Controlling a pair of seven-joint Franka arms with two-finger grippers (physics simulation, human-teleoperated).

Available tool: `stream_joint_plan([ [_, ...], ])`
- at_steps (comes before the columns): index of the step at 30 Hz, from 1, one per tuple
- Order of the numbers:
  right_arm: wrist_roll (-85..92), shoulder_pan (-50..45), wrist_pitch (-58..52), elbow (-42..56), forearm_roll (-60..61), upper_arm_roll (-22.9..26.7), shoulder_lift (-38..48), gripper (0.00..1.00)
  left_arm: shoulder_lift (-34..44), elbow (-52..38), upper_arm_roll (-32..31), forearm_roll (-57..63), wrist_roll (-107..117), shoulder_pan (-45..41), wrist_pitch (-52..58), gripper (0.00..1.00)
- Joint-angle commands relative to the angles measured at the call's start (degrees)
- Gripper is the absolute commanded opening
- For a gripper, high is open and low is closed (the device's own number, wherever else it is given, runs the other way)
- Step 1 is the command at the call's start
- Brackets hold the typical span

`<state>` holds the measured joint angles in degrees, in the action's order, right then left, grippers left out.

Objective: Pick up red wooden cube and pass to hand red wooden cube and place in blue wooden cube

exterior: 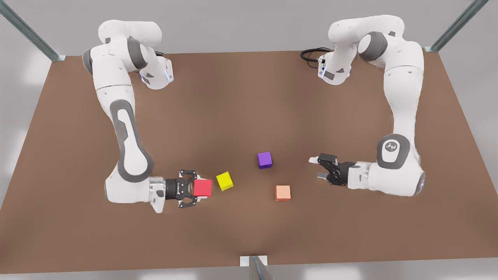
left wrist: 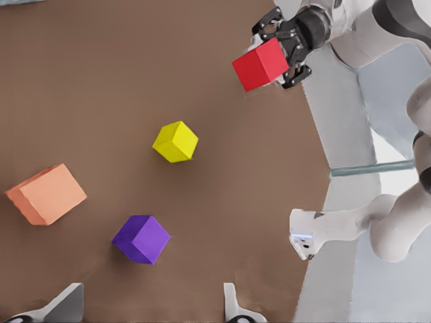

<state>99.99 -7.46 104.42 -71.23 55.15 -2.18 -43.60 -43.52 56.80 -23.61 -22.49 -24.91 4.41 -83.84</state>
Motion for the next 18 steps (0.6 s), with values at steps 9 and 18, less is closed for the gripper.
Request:
stream_joint_plan([
  [9,-59.47,2.45,-8.02,-7.25,-70.35,5.96,5.54,0.57,30.25,21.86,27.13,26.62,24.48,-18.56,13.42,1.00],
  [18,-62.99,5.87,15.03,-24.57,-66.93,7.55,12.05,0.56,28.05,21.86,27.13,21.34,24.30,-15.39,14.84,1.00],
])
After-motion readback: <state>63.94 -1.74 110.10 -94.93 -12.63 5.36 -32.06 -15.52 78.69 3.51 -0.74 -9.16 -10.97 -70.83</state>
